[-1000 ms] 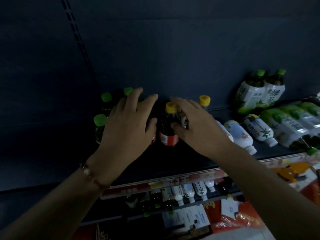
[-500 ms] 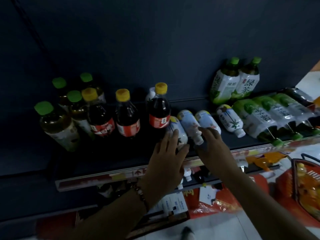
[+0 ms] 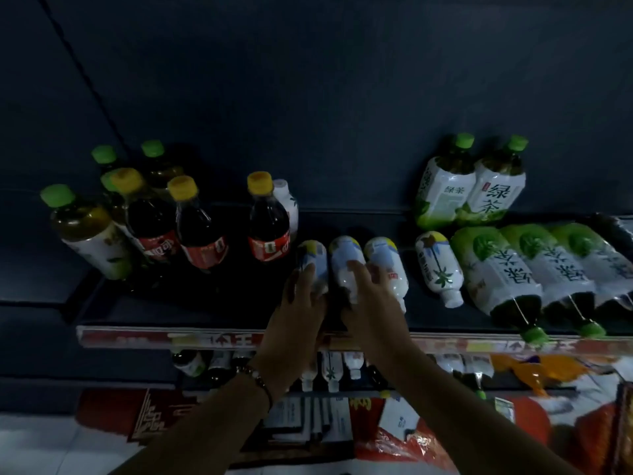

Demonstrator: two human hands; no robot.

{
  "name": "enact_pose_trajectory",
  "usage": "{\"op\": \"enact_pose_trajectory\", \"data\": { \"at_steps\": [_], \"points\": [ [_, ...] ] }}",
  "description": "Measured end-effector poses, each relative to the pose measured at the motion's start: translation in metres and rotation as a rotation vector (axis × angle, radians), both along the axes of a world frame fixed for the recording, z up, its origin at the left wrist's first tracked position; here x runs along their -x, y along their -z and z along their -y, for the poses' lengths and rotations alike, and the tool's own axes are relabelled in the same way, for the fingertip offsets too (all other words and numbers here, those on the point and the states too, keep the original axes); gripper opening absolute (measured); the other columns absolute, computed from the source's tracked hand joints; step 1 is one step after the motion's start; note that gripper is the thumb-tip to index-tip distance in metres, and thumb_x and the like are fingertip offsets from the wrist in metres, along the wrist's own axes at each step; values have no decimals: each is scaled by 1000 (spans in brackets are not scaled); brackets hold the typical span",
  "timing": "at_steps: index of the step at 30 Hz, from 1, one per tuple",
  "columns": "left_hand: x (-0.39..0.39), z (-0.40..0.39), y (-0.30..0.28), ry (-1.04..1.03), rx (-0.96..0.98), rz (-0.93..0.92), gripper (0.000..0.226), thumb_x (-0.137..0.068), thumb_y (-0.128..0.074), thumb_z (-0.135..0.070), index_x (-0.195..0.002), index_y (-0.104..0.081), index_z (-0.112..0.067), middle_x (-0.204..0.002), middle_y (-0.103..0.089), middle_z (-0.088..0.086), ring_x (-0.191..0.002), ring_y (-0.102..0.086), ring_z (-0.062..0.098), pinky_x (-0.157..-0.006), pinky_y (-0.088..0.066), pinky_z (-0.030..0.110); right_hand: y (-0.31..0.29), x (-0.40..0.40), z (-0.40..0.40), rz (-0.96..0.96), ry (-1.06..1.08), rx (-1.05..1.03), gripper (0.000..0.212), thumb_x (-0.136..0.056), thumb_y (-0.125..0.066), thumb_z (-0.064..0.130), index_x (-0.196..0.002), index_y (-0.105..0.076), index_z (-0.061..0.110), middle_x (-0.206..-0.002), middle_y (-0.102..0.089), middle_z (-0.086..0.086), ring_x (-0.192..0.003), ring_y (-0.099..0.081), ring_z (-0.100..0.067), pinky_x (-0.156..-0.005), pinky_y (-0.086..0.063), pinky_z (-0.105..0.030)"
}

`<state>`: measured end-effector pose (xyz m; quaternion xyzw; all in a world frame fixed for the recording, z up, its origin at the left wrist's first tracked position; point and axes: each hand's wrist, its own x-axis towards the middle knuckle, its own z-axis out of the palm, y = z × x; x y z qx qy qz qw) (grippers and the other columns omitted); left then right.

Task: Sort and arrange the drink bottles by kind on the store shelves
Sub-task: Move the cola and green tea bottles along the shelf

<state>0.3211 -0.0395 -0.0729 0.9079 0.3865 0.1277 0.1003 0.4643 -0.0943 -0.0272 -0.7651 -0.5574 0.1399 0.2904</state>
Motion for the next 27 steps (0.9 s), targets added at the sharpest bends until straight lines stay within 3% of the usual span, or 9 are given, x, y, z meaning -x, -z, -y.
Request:
{"op": "enact_pose_trajectory", "data": {
  "at_steps": [2, 6, 13, 16, 19, 21, 23, 24, 27],
  "points": [
    [1, 1, 0, 17, 54, 73, 71, -92, -65, -22, -149, -26, -39, -165, -7, -4, -150, -13, 34, -105, -47, 48, -13, -9, 5, -27, 2, 32, 65, -82, -66, 17, -140, -38, 28, -137, -38, -3, -102, -60, -24, -70, -53, -33],
    [6, 10, -3, 20, 16, 101, 59, -79, -73, -2, -128, -49, -25, -162, -18, 16, -144, -29, 43, -80, -60, 36, -51, -25, 5, -28, -4, 31, 47, -83, -62, 23, -130, -54, 31, -128, -55, -3, -102, -60, -24, -78, -52, -33],
    [18, 27, -28, -5, 53, 140, 37, -85, -64, -10, -117, -56, -25, -164, -15, 5, -140, -36, 30, -84, -56, 35, -80, -52, -29, 90, -42, 135, 32, -82, -62, 29, -113, -67, 21, -105, -71, -5, -100, -64, -25, -75, -48, -28],
    [24, 28, -42, 0, 60, 162, 40, -89, -60, -15, -128, -55, -23, -163, -22, 5, -141, -36, 29, -97, -52, 38, -79, -55, -36, 40, -69, 155, 41, -84, -60, 29, -125, -61, 25, -120, -67, 0, -108, -61, -22, -77, -43, -26],
    [25, 23, -62, -53, 78, 182, 33, -96, -48, -18, -129, -54, -17, -155, -35, 6, -134, -44, 27, -95, -48, 33, -76, -57, -37, -17, -110, 136, 51, -88, -58, 30, -139, -51, 33, -135, -59, 2, -114, -60, -20, -81, -42, -24],
    [23, 17, -74, -55, 5, 143, 39, -98, -27, -29, -124, -52, -13, -146, -42, 7, -114, -57, 25, -81, -48, 27, -74, -57, -35, -36, -123, 121, 56, -90, -58, 33, -143, -42, 42, -139, -56, 6, -105, -64, -17, -72, -42, -16],
    [19, 9, -88, -66, -26, 153, 37, -96, -29, -34, -124, -48, -17, -127, -50, 3, -72, -57, 10, -57, -38, 16, -70, -53, -35, -27, -146, 102, 60, -92, -58, 38, -146, -34, 45, -139, -57, 7, -104, -64, -16, -68, -39, -10],
    [17, 5, -93, -73, -35, 140, 35, -97, -35, -35, -126, -46, -20, -122, -54, 2, -61, -53, 9, -51, -32, 15, -66, -52, -35, -24, -160, 93, 61, -92, -57, 40, -147, -31, 45, -135, -60, 4, -102, -64, -16, -70, -41, -15],
    [7, -8, -96, -86, -159, 58, 41, -95, -56, -36, -132, -50, -18, -97, -69, 6, -60, -64, 22, -45, -39, 23, -61, -49, -34, -45, -157, 81, 63, -94, -53, 42, -149, -22, 47, -113, -66, 1, -70, -60, -9, -60, -43, -26]
  ]
}}
